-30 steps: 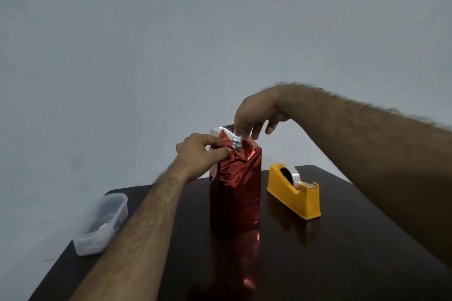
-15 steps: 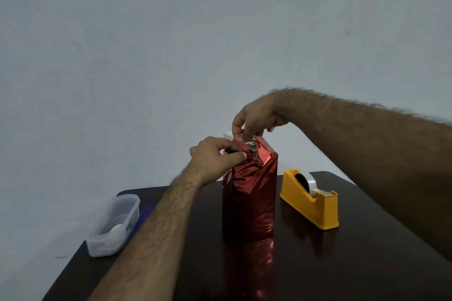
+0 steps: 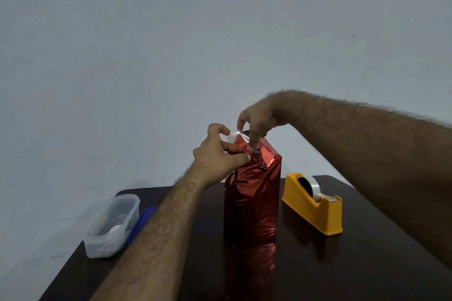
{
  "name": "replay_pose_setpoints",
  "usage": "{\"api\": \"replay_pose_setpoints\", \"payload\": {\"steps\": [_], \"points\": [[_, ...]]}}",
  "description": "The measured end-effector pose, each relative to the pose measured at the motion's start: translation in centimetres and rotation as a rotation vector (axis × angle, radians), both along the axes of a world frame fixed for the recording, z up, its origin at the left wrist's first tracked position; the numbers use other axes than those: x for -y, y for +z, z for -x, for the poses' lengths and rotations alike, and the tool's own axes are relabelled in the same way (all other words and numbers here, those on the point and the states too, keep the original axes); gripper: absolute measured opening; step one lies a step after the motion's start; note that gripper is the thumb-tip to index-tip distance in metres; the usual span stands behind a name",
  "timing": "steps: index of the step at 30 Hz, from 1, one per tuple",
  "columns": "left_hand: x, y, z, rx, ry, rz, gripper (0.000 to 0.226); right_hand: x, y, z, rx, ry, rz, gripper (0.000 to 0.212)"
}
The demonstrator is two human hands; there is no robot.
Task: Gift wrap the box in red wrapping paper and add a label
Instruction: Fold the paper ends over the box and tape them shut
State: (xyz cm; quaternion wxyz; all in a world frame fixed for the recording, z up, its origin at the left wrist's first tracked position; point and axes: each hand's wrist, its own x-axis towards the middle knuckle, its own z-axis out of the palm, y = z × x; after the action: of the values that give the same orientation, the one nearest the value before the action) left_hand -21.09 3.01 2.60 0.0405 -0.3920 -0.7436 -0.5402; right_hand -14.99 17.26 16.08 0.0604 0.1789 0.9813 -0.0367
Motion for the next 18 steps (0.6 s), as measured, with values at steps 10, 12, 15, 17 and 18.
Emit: {"api": "replay_pose_setpoints", "payload": {"steps": [10, 12, 15, 17, 18], "points": [[-0.1, 0.0, 0.3, -0.006, 0.006, 0.008, 0.07, -0.4, -0.4, 0.5, 0.053, 0.01, 0.049, 0.071], [-0.1, 0.0, 0.2, -0.02, 0.009, 0.003, 0.068, -0.5, -0.6, 0.9, 0.08, -0.007, 0.029, 0.064], [-0.2, 0.0, 0.1, -0.019, 0.003, -0.003, 0.064, -0.3, -0.4, 1.7, 0.144, -0.031, -0.062, 0.047], [-0.2, -0.1, 0.2, -0.009, -0.006, 0.0, 0.065, -0.2, 0.0, 2.1, 0.185, -0.059, -0.144, 0.029], [-0.2, -0.1, 0.3, -0.002, -0.003, -0.005, 0.066, -0.2, 0.2, 2.3, 0.197, -0.079, -0.204, 0.03]]}}
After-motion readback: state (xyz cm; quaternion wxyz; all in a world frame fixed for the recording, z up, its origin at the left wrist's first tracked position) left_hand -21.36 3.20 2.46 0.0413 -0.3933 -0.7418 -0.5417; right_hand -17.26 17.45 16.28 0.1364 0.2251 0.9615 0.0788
